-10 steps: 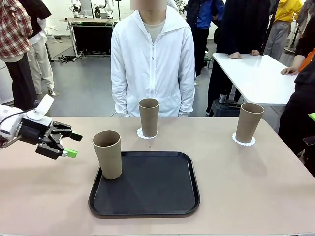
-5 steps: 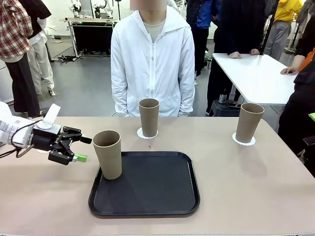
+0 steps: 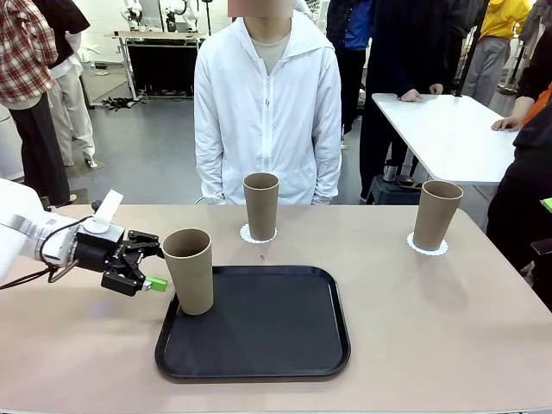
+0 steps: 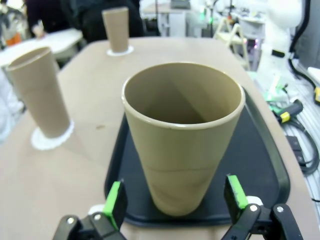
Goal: Place coasters on the table and set cups on them.
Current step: Take one Reusable plastic cup from the Flat Tray and place it on a coaster set by the human.
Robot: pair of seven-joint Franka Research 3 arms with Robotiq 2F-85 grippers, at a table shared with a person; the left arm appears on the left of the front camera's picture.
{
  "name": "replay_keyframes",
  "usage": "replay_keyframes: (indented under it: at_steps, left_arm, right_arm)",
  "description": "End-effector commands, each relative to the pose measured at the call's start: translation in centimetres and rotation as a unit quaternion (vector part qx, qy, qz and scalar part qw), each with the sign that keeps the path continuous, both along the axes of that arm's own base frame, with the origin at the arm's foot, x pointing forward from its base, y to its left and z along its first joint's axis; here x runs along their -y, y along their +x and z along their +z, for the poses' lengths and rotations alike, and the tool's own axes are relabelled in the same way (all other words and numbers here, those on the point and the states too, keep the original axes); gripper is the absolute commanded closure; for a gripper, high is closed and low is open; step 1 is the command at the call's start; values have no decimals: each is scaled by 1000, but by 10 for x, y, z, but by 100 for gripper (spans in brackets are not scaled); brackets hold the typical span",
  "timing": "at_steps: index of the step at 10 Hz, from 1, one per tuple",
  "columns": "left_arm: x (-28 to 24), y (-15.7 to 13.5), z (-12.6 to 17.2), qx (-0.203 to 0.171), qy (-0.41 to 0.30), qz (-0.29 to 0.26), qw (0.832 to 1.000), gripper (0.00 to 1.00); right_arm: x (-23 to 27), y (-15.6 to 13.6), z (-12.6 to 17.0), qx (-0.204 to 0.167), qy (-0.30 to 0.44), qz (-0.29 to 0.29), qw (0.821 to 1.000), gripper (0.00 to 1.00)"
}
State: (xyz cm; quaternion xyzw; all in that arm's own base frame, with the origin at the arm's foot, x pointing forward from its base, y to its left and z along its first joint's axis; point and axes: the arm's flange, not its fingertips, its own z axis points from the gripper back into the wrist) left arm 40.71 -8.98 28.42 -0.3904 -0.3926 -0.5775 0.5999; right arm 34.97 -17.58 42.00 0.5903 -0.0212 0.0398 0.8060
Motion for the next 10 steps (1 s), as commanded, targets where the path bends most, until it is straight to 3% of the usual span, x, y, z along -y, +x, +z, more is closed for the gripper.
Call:
replay_keyframes:
  at_steps: [1, 10]
  left_arm:
    - [4, 3, -3, 13, -12, 0, 1000, 0]
    - [43, 5, -19, 16, -19, -23, 999, 0]
  right_arm:
    - [0, -1, 1, 1, 4, 2, 1000, 0]
    - [0, -1, 1, 1, 4, 2, 1000, 0]
